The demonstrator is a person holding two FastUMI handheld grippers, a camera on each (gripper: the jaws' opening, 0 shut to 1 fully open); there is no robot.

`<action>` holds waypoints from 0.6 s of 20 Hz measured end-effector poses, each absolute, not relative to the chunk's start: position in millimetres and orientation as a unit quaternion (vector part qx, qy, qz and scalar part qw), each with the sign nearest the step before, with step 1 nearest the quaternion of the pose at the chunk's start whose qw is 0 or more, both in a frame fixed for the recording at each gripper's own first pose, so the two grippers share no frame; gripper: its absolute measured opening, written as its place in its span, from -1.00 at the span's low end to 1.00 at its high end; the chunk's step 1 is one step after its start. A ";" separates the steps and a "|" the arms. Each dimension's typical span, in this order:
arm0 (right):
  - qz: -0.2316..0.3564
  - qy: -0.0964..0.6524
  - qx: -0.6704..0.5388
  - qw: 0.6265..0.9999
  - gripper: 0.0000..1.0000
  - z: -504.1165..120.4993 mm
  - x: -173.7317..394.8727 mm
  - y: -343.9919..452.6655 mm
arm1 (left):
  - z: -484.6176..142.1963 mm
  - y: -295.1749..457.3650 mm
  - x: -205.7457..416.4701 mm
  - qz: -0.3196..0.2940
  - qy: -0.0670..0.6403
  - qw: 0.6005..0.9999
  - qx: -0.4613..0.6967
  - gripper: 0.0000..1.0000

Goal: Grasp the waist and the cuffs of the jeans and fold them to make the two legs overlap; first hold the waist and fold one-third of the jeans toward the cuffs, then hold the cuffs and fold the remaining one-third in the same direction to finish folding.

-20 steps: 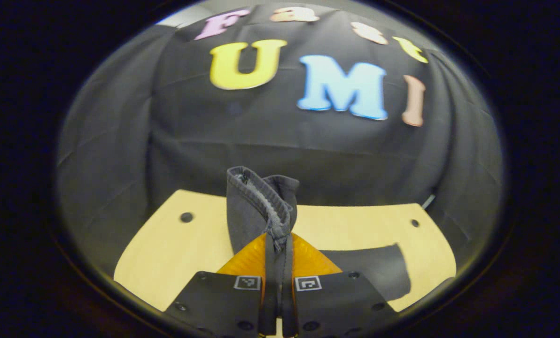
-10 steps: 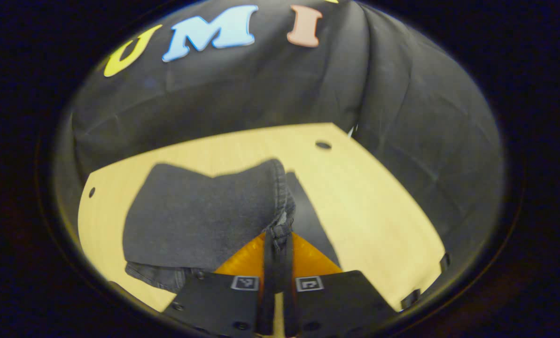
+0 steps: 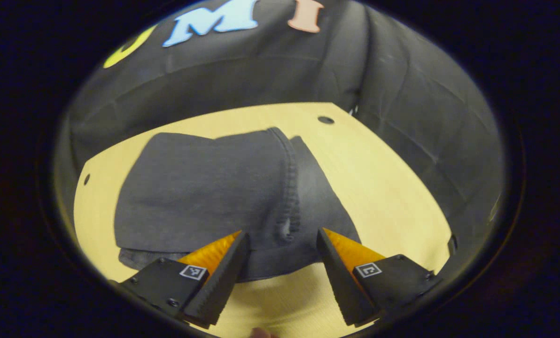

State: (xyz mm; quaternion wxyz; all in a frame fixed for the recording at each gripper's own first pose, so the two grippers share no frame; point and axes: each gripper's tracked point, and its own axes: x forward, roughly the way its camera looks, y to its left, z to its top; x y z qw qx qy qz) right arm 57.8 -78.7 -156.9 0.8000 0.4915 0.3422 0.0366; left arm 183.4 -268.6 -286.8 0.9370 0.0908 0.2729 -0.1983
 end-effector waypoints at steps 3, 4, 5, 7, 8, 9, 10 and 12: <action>0.052 0.333 0.503 0.796 0.90 -143.7 86.0 -76.3 | -250.8 -242.9 193.3 -0.175 0.226 0.957 0.049 0.97; 0.055 0.330 0.506 0.795 0.91 -140.5 94.2 -75.1 | -243.4 -232.2 192.8 -0.159 0.210 0.964 0.045 0.97; 0.057 0.328 0.509 0.794 0.90 -138.5 102.5 -74.5 | -232.7 -217.2 193.5 -0.142 0.198 0.969 0.041 0.98; 0.057 0.320 0.508 0.798 0.90 -132.9 116.3 -72.1 | -225.1 -205.1 189.1 -0.132 0.188 0.973 0.019 0.97; 0.055 0.307 0.496 0.810 0.91 -126.8 122.7 -73.0 | -215.0 -196.7 184.3 -0.131 0.181 0.975 0.006 0.97; 0.047 0.286 0.471 0.833 0.92 -118.8 129.6 -76.9 | -209.1 -190.8 184.3 -0.128 0.164 0.978 -0.004 0.97; 0.037 0.257 0.436 0.862 0.90 -108.5 135.2 -83.9 | -202.5 -183.5 183.2 -0.124 0.149 0.981 -0.008 0.97; 0.022 0.196 0.354 0.914 0.91 -79.5 140.2 -96.3 | -194.5 -175.1 180.2 -0.112 0.135 0.985 0.000 0.97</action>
